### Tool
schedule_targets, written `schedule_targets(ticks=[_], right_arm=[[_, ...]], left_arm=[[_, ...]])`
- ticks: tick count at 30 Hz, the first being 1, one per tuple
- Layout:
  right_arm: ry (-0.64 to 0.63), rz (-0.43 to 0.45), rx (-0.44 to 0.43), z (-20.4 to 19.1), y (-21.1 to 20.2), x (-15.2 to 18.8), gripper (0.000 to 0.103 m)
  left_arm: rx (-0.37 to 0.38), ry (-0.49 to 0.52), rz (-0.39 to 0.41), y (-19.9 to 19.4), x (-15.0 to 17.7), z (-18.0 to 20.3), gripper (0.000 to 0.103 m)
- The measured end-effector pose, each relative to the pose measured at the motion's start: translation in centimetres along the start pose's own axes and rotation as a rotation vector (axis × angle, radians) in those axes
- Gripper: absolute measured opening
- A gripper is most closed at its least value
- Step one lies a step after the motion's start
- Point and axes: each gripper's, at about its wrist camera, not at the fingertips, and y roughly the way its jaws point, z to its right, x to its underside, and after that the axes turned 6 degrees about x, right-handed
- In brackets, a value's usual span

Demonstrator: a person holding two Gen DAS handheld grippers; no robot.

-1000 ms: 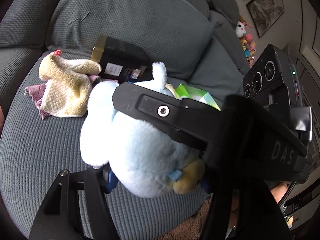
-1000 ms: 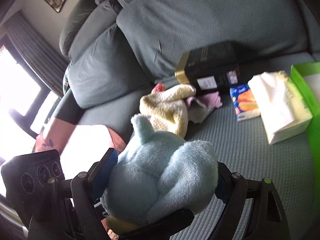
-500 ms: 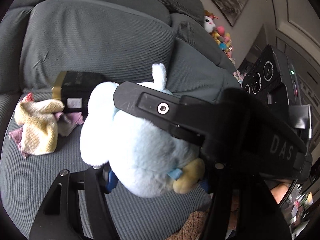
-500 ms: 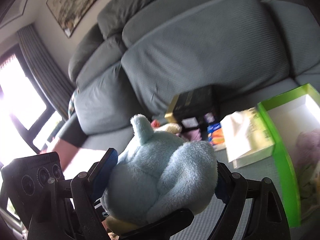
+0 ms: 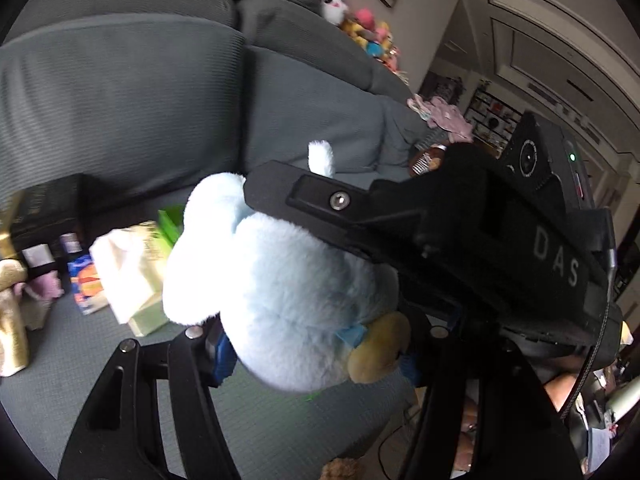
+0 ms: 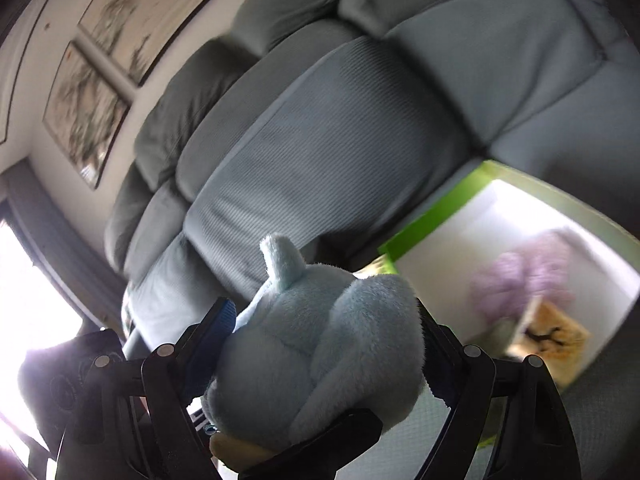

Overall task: Organize soft objects
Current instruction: 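Carry the elephant with both grippers over the green box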

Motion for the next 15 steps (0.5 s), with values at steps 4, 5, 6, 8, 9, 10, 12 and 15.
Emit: schedule_targets(ticks=[4, 5, 6, 8, 9, 10, 12, 15], right_arm=[[0.070, 0.009, 0.022, 2.2, -0.2, -0.3, 0.086], [0.090, 0.010, 0.027, 2.7, -0.2, -0.4, 0.087], [0.101, 0.013, 0.029, 3.0, -0.2, -0.4, 0.087], [0.125, 0.018, 0.040, 3.8, -0.1, -0.5, 0.087], [0.133, 0.019, 0.046, 4.1, -0.1, -0.5, 0.087], [0.141, 0.020, 0.053, 4.4, -0.1, -0.6, 0.087], [0.157, 0.018, 0.069, 5.1, 0.0, -0.7, 0.086], [0.188, 0.011, 0.088, 5.9, 0.5, -0.8, 0.087]], left_arm=[[0.016, 0.044, -0.027, 2.3, -0.1, 0.6, 0.062], [0.025, 0.044, -0.032, 2.9, -0.2, 0.5, 0.062], [0.036, 0.039, -0.036, 3.3, -0.3, 0.2, 0.062], [0.058, 0.023, -0.045, 4.0, -0.4, -0.1, 0.062], [0.073, 0.015, -0.052, 4.6, -0.5, -0.2, 0.062], [0.085, 0.010, -0.055, 4.9, -0.5, -0.3, 0.062], [0.104, -0.005, -0.061, 5.7, -0.5, -0.7, 0.062], [0.123, -0.051, -0.068, 6.4, -0.5, -1.2, 0.062]])
